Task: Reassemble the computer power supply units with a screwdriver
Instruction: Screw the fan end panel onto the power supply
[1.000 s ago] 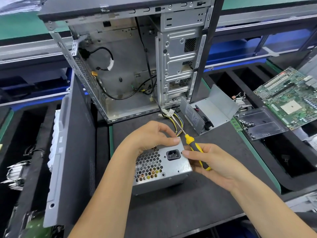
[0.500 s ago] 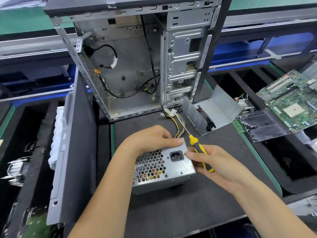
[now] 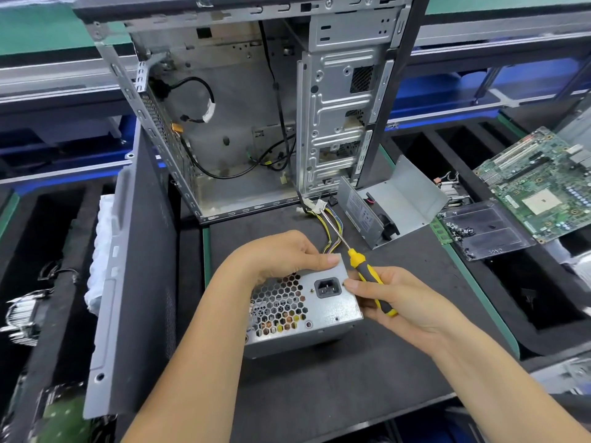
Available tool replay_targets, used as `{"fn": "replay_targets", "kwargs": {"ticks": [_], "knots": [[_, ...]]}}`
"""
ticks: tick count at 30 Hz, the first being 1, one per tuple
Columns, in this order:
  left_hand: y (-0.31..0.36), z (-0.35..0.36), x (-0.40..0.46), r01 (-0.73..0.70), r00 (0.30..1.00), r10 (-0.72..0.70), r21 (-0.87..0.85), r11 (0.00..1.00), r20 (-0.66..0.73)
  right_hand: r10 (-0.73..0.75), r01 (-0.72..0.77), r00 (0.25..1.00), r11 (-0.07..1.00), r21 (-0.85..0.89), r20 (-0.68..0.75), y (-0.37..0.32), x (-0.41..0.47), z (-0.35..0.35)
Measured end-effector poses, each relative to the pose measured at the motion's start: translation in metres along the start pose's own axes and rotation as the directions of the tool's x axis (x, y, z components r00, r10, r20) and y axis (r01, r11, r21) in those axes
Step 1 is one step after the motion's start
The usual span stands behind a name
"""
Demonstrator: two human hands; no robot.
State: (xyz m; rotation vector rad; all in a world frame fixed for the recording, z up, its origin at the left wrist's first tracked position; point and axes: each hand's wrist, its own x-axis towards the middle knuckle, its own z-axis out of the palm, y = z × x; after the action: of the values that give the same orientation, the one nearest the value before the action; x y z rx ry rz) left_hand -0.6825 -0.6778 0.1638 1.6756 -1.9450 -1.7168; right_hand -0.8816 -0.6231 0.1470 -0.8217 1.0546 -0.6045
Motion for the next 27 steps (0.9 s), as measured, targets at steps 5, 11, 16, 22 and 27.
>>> {"fn": "replay_targets", "kwargs": {"ticks": [5, 11, 16, 22, 27], "knots": [[-0.002, -0.001, 0.001, -0.073, 0.996, 0.073, 0.003, 0.997, -0.047, -0.042, 0.043, 0.999, 0.997, -0.058, 0.017, -0.001, 0.003, -0.009], [-0.004, -0.003, 0.003, -0.051, 0.998, 0.048, -0.046, 0.998, -0.048, -0.34, 0.021, 0.868, 0.752, -0.659, -0.361, 0.015, 0.019, -0.06], [-0.002, -0.002, 0.004, -0.03, 0.999, 0.028, -0.091, 0.995, -0.034, -0.379, -0.184, 0.831, 0.505, -0.844, -0.408, 0.044, 0.038, -0.072], [0.002, 0.0, 0.003, 0.042, 0.998, -0.045, -0.082, 0.996, -0.039, -0.457, -0.19, 0.787, 0.459, -0.868, -0.414, 0.045, 0.06, -0.062], [0.002, 0.003, 0.003, 0.067, 0.995, -0.075, -0.111, 0.992, -0.071, -0.443, -0.226, 0.814, 0.354, -0.907, -0.376, 0.046, 0.073, -0.059]]}}
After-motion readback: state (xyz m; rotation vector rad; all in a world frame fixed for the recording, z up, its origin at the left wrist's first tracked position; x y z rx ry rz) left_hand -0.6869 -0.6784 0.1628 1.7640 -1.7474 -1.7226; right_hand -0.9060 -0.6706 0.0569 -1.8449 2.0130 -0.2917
